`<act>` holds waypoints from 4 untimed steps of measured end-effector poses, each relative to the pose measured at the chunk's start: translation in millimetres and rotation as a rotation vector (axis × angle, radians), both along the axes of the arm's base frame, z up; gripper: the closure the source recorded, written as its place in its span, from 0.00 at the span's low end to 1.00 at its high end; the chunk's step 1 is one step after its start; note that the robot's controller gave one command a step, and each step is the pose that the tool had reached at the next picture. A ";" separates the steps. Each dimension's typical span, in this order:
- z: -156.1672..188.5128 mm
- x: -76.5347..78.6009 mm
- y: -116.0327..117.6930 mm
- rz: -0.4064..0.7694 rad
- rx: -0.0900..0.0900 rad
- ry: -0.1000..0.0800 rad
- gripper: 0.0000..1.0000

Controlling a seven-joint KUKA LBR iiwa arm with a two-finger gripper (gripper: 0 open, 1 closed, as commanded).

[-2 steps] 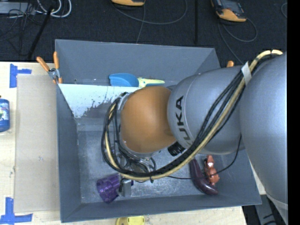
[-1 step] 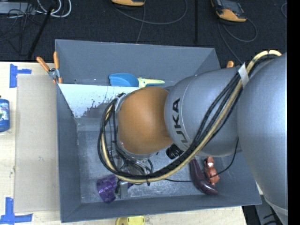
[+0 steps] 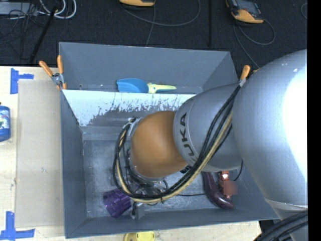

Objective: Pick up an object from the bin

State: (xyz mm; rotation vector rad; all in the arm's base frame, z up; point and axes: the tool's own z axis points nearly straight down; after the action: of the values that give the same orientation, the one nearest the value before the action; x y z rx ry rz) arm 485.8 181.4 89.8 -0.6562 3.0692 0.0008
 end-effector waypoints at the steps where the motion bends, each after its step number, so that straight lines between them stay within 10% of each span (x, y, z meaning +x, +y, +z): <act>1: -20.2 -4.0 -3.0 0.069 0.000 0.003 1.00; 4: 6.1 -7.0 -3.7 0.068 -0.004 0.012 1.00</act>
Offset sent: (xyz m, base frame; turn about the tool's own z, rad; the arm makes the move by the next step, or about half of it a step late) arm 0.0000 0.0000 0.0000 0.0000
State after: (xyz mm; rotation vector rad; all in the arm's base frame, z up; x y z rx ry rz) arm 478.8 177.8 95.9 -0.7629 3.0577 -0.0011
